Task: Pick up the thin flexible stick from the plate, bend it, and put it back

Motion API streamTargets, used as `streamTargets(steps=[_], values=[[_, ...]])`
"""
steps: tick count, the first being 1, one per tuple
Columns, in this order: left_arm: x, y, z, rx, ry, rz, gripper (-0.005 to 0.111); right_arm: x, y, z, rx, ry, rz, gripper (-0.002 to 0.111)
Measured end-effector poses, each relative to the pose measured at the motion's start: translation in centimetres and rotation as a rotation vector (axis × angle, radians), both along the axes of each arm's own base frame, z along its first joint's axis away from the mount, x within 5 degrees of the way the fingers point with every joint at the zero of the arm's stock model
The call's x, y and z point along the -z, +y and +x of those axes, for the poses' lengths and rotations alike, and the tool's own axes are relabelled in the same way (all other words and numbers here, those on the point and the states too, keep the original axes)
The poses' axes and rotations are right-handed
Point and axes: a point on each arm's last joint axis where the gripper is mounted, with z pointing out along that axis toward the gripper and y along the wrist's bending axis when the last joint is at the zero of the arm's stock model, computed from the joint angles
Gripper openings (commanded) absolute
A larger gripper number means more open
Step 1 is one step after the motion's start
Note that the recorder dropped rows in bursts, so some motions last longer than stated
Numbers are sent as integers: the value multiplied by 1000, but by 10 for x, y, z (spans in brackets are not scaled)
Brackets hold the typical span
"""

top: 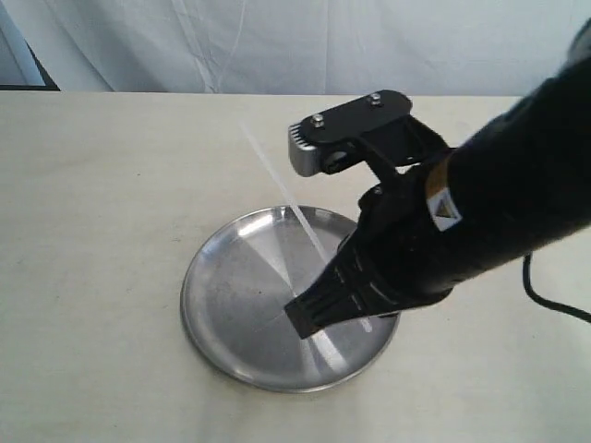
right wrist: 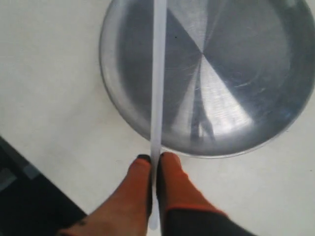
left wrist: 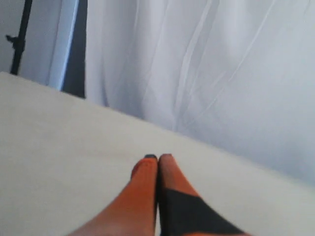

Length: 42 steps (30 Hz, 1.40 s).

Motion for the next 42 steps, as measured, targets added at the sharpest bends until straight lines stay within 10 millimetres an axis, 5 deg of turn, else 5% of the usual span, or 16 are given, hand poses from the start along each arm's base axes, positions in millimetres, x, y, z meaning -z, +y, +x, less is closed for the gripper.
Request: streamTargets(steps=[5,12,18,22,28,42], values=[[-16,2,-2,9,-150,-389,0,-11,-16,-24,14,6,121,-1],[-56,-7,-2,127,-100,-296,0,-15,-37,-51,24,8,204,-1],[-86,-30,29,319,43,-269,0,-15,-43,-61,36,13,289,-1],[-87,-77,61,532,249,-220,0,-12,-39,-62,38,18,351,-1],[-71,-144,72,759,446,-115,0,-5,-41,-62,61,-42,428,-1],[-78,-152,76,784,374,-238,6,-4,-38,-56,68,-105,467,-1]])
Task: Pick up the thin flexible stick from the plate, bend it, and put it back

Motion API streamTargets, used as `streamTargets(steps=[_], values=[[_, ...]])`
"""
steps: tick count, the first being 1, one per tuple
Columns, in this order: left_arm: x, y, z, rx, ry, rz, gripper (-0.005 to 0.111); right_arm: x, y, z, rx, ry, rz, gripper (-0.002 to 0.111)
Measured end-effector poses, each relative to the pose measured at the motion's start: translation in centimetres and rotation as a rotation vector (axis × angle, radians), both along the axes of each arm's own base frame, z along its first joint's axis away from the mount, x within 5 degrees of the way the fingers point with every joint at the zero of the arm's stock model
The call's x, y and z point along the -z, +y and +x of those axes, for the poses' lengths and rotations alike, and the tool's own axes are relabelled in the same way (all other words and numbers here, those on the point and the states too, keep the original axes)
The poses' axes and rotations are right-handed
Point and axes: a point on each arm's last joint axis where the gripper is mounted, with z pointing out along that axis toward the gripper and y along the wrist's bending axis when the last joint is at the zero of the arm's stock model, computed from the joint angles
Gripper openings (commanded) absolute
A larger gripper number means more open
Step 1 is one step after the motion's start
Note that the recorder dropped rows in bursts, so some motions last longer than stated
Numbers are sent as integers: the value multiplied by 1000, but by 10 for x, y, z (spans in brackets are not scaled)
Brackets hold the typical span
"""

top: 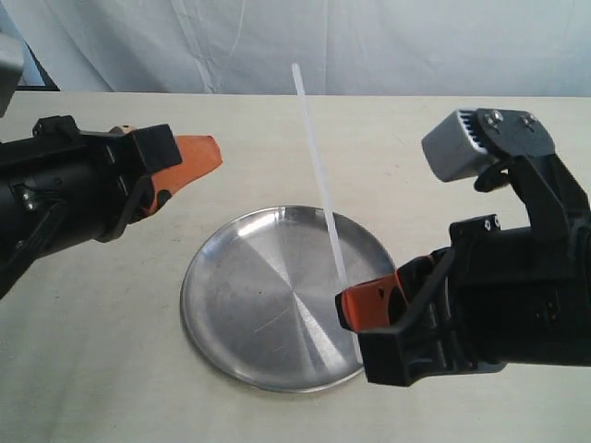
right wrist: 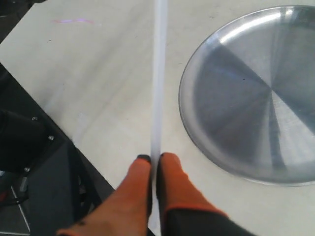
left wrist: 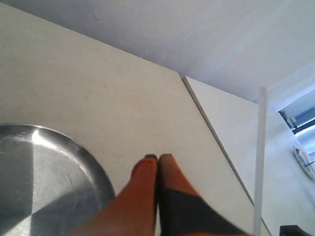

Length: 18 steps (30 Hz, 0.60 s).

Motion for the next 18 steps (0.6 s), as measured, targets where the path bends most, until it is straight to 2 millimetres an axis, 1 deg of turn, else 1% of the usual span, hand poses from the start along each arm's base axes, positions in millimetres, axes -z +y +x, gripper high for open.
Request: streamTargets(steps=[1,2,3,6,7,8,11,14,18], values=[[1,-1,0,5,-7,12,10,0,0,0,0,0,0,-1],[2,-1,1,11,-16,25,18,0,0,0,-2,-2,-1,-1],[3,-2,1,20,-26,46,28,0,0,0,-6,-6,-4,-1],[6,-8,4,53,-83,79,64,0,1,-1,-22,-14,-4,-1],[6,-10,5,63,-105,76,71,0,1,-1,-28,-17,-3,-1],[6,-12,6,70,-120,68,75,-1,1,-1,-32,-14,2,-1],[7,-18,10,74,-124,39,74,-1,2,-2,-43,-11,10,-1],[12,-23,15,71,-80,23,70,-1,2,-2,-47,-8,12,-1],[6,-30,16,107,-86,-26,67,-1,2,-3,-50,-8,11,-1]])
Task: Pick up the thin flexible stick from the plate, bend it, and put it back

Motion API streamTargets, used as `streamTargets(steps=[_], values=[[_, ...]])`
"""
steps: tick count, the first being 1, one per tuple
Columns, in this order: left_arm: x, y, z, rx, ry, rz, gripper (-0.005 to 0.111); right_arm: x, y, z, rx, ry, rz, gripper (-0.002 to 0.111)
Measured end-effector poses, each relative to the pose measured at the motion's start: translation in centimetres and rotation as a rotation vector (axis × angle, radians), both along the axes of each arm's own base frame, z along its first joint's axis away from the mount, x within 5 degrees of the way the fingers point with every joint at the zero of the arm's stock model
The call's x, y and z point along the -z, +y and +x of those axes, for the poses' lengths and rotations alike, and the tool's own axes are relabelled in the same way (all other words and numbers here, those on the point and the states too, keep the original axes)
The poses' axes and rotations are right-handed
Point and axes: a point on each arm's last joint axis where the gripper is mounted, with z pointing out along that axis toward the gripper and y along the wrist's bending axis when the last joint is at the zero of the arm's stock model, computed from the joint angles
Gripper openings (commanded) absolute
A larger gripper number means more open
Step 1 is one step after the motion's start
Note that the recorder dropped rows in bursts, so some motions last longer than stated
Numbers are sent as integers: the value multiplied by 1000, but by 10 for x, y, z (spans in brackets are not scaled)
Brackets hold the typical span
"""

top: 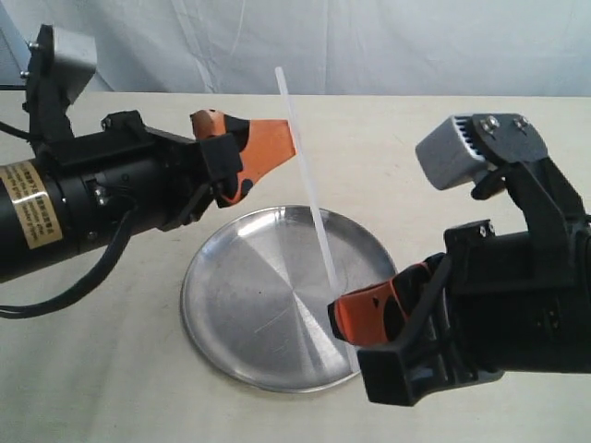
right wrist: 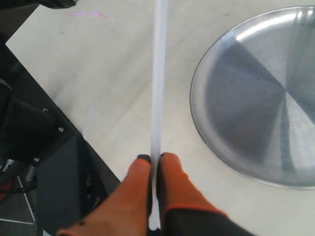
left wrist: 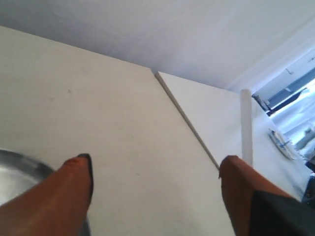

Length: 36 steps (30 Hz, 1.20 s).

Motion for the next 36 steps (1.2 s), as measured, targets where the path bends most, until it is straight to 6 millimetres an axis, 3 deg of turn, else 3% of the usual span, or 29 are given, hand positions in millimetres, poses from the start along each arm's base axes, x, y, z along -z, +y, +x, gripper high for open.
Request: streamTargets(steps=[10,18,24,29,34,36], values=[[-11,-5,-1,51,-42,-24,67,-4,1,1,7,-36,34,-1],[-11,-5,-2,59,-53,-14,67,-12,-11,3,101,-102,37,-1],[-12,-6,-2,62,-40,-43,61,-8,-17,3,136,-84,-31,-1],[-14,-8,-3,82,-43,-83,56,-1,-7,7,79,-58,-42,-1],[-3,-18,-1,140,-5,-69,54,6,8,9,7,0,3,-1],[1,-21,-1,168,0,-62,48,7,11,9,-10,9,12,-1]])
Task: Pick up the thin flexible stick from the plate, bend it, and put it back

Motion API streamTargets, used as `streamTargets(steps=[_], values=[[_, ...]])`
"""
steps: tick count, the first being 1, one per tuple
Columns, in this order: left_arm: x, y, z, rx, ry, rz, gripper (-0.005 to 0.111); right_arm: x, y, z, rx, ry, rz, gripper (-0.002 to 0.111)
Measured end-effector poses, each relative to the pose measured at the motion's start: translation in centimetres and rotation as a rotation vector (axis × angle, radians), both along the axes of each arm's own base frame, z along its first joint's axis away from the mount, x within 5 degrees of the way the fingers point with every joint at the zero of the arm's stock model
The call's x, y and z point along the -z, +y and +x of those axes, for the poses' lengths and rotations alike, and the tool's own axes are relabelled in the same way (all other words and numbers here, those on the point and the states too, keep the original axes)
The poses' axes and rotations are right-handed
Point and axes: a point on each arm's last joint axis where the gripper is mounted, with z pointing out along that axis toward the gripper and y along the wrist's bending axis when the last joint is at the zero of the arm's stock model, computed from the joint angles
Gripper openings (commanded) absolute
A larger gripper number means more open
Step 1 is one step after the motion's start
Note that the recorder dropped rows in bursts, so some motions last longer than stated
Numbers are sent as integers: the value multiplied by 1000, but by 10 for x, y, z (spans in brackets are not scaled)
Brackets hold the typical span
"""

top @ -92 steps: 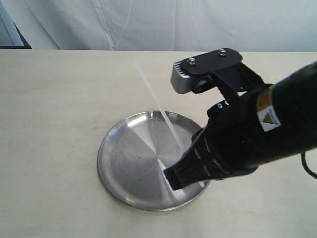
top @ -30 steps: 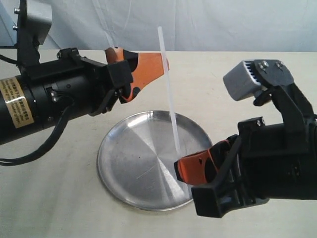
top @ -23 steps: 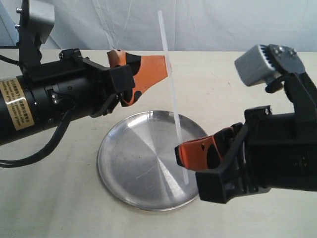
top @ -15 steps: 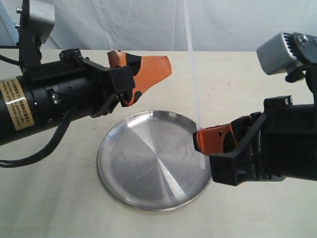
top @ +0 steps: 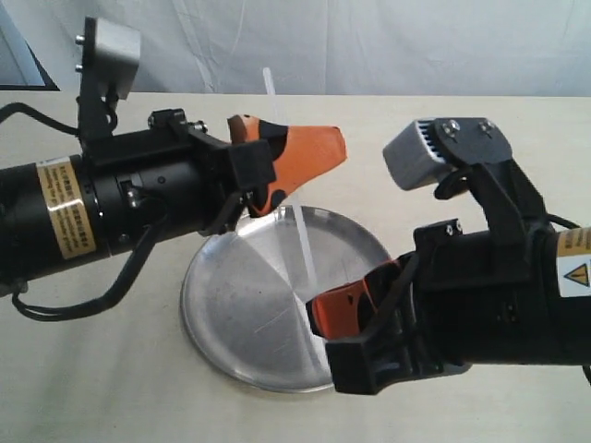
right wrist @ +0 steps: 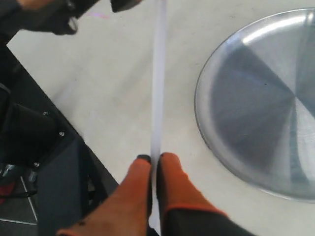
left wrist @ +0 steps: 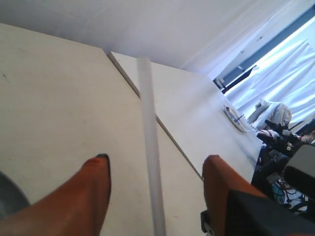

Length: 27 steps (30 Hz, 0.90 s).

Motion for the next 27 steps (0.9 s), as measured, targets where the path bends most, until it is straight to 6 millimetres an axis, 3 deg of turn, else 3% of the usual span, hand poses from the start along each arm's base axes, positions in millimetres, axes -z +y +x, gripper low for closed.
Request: streamTargets(steps=[5,14,17,22,24,27], values=[[3,-2,0,22,-2,11,1,-2,2,-1,-12,0,25,-1],[-1,-5,-3,66,-65,6,0,-14,-8,-11,-24,-40,69,2],[-4,-6,-4,83,-81,-16,0,-14,-8,-11,-26,-41,65,20],[-4,-6,-5,97,-99,-13,0,-13,-5,-6,-3,-59,73,65],[-4,-7,-6,101,-102,-15,0,-9,-2,-2,4,-53,64,67],[-5,-7,-6,107,-106,-23,0,-1,3,3,7,-26,34,60]])
